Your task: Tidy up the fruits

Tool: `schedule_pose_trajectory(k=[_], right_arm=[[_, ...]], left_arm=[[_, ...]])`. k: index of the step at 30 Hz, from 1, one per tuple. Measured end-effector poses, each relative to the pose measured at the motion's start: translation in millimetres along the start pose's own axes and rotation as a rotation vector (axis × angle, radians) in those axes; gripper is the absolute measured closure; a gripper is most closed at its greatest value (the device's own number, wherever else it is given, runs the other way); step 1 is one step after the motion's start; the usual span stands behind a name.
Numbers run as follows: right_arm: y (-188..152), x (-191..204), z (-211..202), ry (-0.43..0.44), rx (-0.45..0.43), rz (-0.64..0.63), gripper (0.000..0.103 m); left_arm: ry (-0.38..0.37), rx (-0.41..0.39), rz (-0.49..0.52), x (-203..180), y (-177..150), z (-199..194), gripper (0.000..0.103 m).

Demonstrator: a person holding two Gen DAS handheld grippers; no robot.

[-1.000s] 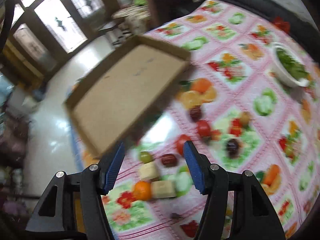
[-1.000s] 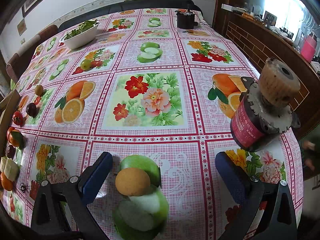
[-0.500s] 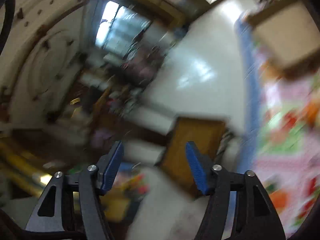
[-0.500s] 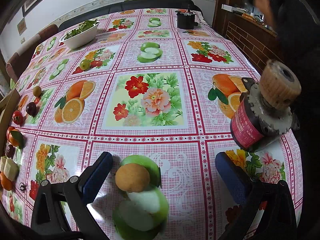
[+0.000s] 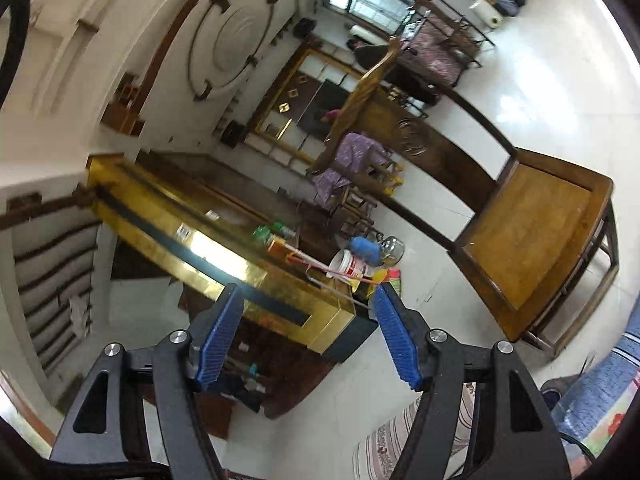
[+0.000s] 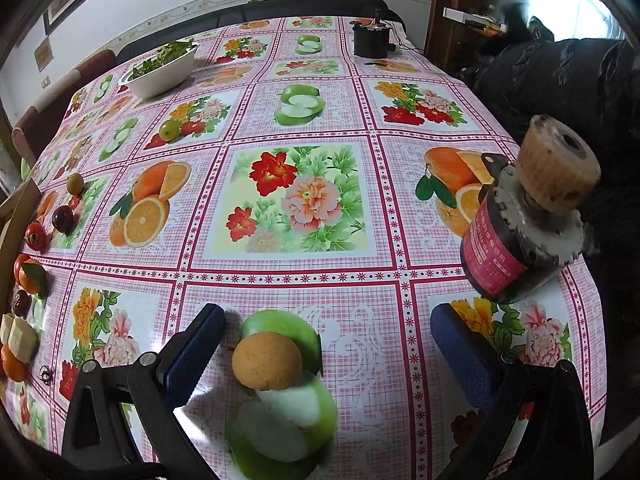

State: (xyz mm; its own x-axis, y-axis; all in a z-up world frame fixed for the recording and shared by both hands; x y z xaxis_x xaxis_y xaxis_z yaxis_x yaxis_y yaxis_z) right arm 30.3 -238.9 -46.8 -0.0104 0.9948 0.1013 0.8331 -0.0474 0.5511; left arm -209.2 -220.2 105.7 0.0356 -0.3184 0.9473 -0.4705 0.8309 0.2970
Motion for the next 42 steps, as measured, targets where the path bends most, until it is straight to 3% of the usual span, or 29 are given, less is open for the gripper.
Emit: schedule_pose_trajectory(k=[2,5,7,12,14,18,20,26,30,32,34,38,42], right_arm=[[0.2,0.1,0.0,0.0,0.0,0.0,0.0],[-0.9,0.1,-0.4,0.0,0.0,-0.001,0.0],[1.3,-1.0,0.7,-0.001,0.001,0.0,0.0],[0.5,-2.3,0.2,0.001,0.0,0.001,0.0],[0.1,-0.4,0.5,0.001,-0.001,0.0,0.0],[0.3,-0.5,0.5,0.001,0.0,0.0,0.0],[-0.2,-1.6,0.1,0.001,-0.001,0.0,0.0],[0.1,0.4,0.7,0.001,-0.001,0.001,0.0],[0.1,-1.0,0.3,0.0,-0.001,0.001,0.0],[0.3,-0.5,0.2,-0.001,-0.001,0.0,0.0],[0.1,-0.9,0.1,-0.001,-0.001,0.0,0.0],[0.5,-0.5,0.8,-0.001,-0.002,0.0,0.0],[0.3,-0.2,0.6,-0.002,-0.002,-0.001,0.0]], left_arm=[[-0.028,0.0,-0.024,8.9,6.2,6.4,0.035],[-0.083,-0.082,-0.021,13.5,9.0,12.3,0.034],[-0.158,-0.109,-0.017,12.0,22.0,16.9,0.031],[-0.362,-0.237,0.051,-11.6,68.7,10.8,0.031],[-0.399,-0.327,0.117,-36.7,88.2,-3.7,0.031],[-0.559,-0.52,0.301,-88.8,103.8,-51.3,0.031],[-0.73,-0.621,0.404,-102.3,107.2,-84.7,0.031],[-1.1,-0.96,0.703,-114.4,135.6,-199.4,0.031],[-1.267,-1.175,0.861,-101.2,153.4,-262.5,0.031],[-1.361,-1.207,0.891,-89.4,158.7,-279.4,0.031],[-1.435,-1.173,0.914,-90.7,155.6,-291.1,0.031],[-1.478,-1.104,0.926,-77.1,157.0,-299.8,0.031],[-1.544,-1.045,0.939,-72.5,135.7,-296.6,0.031]])
Point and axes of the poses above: each gripper's, at about its wrist camera, not at the fingertips, and z roughly the way its jaws point, x to its left, y to its top, the point moved 3 cm from there along z, roughly the way its jaws point, and after that the axes turned 13 degrees about z, right-handed, at the moved point
